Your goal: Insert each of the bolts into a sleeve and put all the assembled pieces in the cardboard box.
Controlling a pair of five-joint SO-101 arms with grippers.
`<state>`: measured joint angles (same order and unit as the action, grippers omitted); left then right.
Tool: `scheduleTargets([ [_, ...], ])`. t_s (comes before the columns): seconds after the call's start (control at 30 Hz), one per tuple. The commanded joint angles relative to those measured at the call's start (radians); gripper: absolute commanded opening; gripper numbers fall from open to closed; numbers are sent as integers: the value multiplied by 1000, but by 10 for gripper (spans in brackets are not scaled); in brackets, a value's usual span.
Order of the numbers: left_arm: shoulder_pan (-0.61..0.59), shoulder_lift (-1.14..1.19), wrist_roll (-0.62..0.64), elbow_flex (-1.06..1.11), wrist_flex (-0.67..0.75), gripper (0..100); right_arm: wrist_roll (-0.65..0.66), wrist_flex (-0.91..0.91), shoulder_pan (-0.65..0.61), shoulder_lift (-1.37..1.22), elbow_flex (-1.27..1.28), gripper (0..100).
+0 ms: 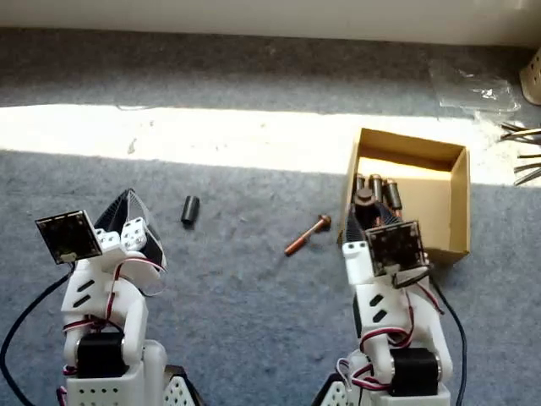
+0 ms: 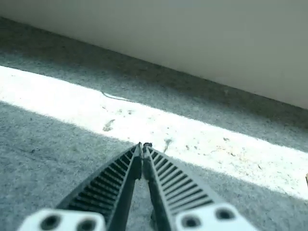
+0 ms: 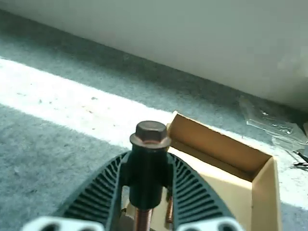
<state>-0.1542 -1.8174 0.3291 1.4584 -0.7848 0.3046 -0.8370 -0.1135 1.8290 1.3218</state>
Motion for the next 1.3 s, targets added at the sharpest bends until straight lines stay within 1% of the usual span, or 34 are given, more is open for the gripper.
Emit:
scheduleTargets([
  [0.0, -10, -7, 3, 5, 0, 31, 18, 2, 91, 1, -125, 4],
  [0.13, -10, -7, 3, 10, 0, 31, 20, 4, 159, -107, -171, 4],
  [0.23, -7, -7, 3, 22, 0, 31, 20, 10, 197, -278, -236, 4],
  [0.33, 30, -7, 2, 39, 0, 31, 20, 67, 236, -479, -323, 4],
  [0.4, 56, -7, -37, 42, 0, 31, 20, 99, 254, -616, -377, 4],
  [0.5, 88, -7, -120, 44, 0, 30, 23, 124, 262, -819, -449, 4],
  [0.57, 94, -7, -143, 45, 0, 30, 55, 148, 263, -946, -490, 4],
  [0.67, 94, -7, -147, 62, 2, 30, 92, 199, 263, -1121, -547, 4],
  [0.8, 94, -7, -150, 64, 2, 30, 95, 249, 265, -1316, -616, 4],
  [1.17, 94, -7, -150, 64, 2, 30, 95, 252, 346, -1768, -888, 4],
  [1.27, 94, -7, -150, 65, 2, 30, 97, 249, 346, -1860, -955, 4],
])
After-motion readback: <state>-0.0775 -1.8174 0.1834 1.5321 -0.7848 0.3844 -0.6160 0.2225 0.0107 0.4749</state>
